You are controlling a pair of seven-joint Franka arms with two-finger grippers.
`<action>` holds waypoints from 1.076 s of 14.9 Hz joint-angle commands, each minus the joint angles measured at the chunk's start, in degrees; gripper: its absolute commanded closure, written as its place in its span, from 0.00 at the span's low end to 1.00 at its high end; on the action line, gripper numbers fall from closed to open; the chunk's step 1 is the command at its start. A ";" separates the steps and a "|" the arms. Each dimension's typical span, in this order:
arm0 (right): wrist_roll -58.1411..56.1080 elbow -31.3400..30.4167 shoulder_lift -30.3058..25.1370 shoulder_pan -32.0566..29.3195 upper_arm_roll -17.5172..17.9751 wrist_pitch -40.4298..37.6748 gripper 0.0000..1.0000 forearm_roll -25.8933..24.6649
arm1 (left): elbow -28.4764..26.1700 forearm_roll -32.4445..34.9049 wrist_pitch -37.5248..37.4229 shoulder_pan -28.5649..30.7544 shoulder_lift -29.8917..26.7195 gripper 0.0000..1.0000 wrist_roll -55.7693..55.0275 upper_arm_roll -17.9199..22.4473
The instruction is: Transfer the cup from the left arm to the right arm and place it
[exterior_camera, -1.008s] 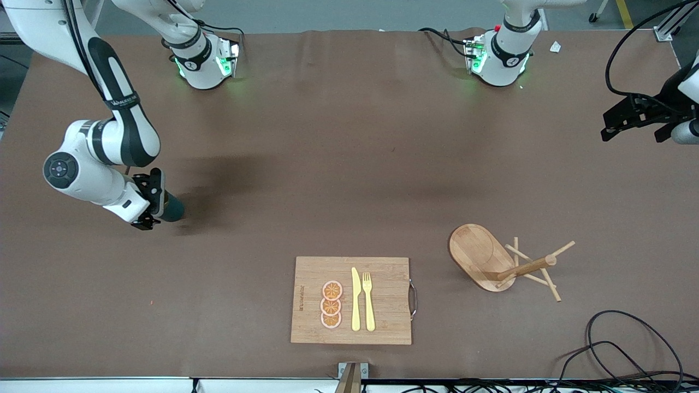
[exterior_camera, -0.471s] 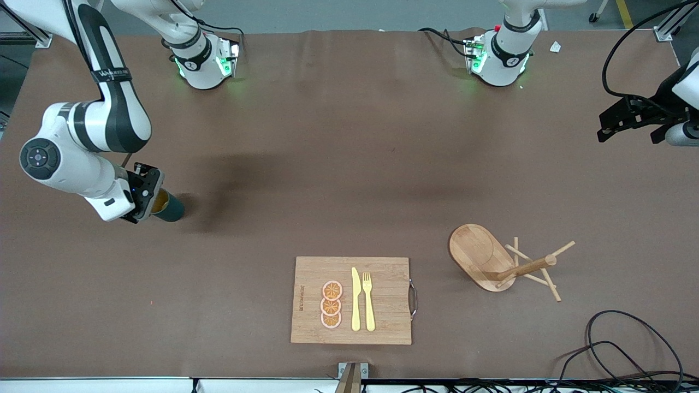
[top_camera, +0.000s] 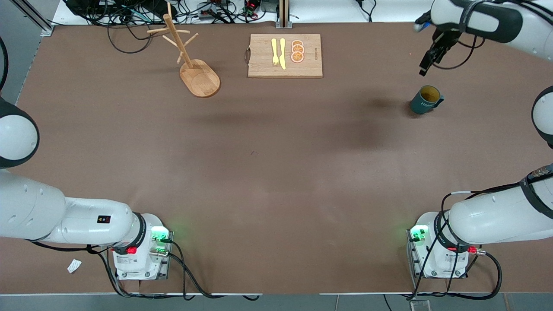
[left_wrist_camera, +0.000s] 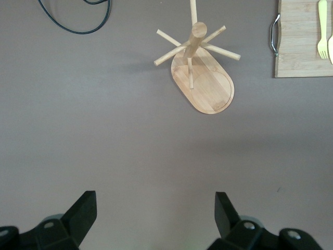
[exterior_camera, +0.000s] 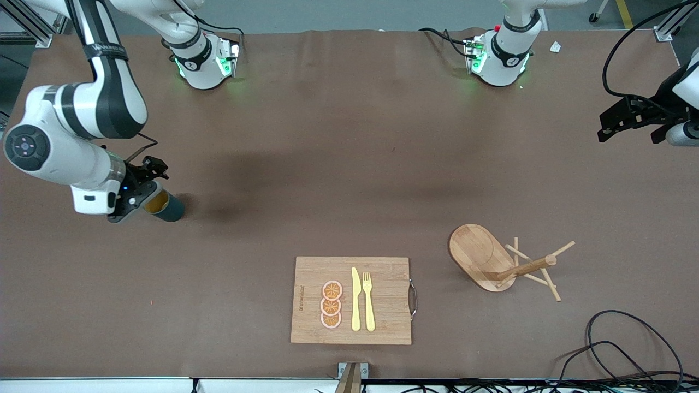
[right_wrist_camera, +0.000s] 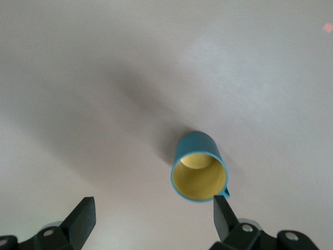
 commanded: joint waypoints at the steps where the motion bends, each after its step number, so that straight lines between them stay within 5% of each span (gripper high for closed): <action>1: 8.71 4.66 -0.39 -1.57 -0.17 -5.18 0.00 0.27 | 0.84 -0.23 -0.53 0.02 0.31 0.00 -0.37 0.01; 8: 35.87 12.05 -0.12 -3.25 -0.17 -11.26 0.00 -0.52 | 0.93 -0.23 -0.53 0.02 0.31 0.00 -0.37 0.01; 16: 36.95 14.44 -5.38 -6.23 -0.26 -12.14 0.00 0.27 | 0.84 -0.32 -0.53 0.11 0.31 0.00 -0.29 0.01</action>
